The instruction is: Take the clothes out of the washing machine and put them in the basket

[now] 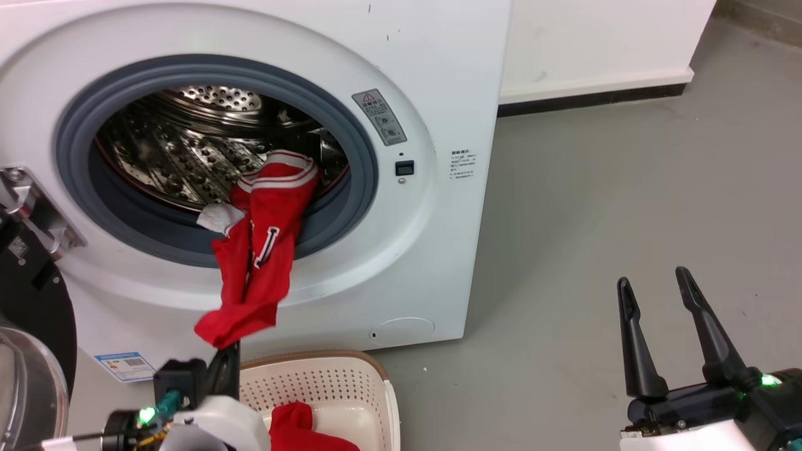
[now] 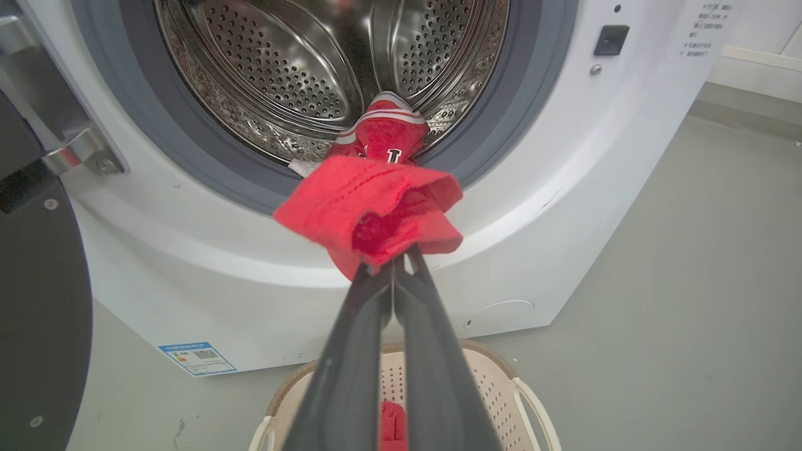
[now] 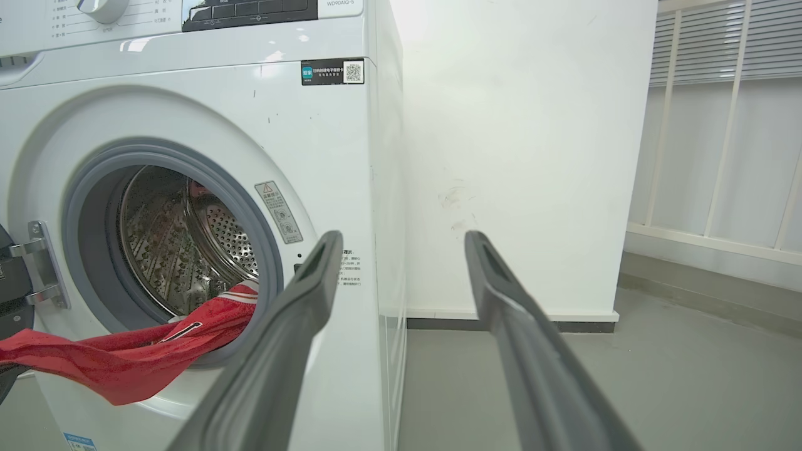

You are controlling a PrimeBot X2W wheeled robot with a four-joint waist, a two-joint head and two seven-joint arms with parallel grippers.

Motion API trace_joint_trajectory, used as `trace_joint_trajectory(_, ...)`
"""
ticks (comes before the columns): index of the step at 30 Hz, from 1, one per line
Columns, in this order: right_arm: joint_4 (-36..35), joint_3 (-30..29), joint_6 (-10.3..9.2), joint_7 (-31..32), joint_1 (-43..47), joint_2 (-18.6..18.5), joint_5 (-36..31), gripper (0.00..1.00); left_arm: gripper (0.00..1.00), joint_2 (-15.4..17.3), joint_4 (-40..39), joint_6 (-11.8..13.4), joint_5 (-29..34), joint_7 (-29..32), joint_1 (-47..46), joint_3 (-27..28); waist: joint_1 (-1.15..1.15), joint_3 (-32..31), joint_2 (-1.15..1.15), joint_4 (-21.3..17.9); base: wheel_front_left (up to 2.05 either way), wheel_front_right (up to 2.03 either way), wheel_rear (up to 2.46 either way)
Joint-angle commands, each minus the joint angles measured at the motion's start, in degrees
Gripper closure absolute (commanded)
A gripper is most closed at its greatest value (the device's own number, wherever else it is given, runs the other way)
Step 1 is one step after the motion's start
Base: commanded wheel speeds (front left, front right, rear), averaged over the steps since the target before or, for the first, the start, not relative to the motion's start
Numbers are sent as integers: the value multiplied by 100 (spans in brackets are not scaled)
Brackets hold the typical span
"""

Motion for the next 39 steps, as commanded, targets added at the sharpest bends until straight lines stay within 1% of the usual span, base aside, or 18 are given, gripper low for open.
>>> trace_joint_trajectory(1,18,-9,-4,-13,80,0,-25,0,100,-50,-32,-9,51,-30,132,37,1,-74,0,58,0,0,0)
trace_joint_trajectory(11,23,38,-4,-13,155,0,12,0,100,-366,433,-209,223,-29,627,297,1,-186,0,23,0,0,0)
trace_joint_trajectory(19,-4,109,-4,-13,-21,0,0,0,100,-553,1009,-369,323,-23,500,548,1,61,0,-175,0,0,0)
trace_joint_trajectory(28,-133,154,-4,-13,-525,0,41,0,100,-660,2025,-575,393,-23,-278,765,1,1014,0,-390,0,0,0)
trace_joint_trajectory(39,-236,144,-4,-13,-1110,1,199,0,100,-532,3632,-838,495,-22,-1236,801,1,2053,0,-645,0,0,0)
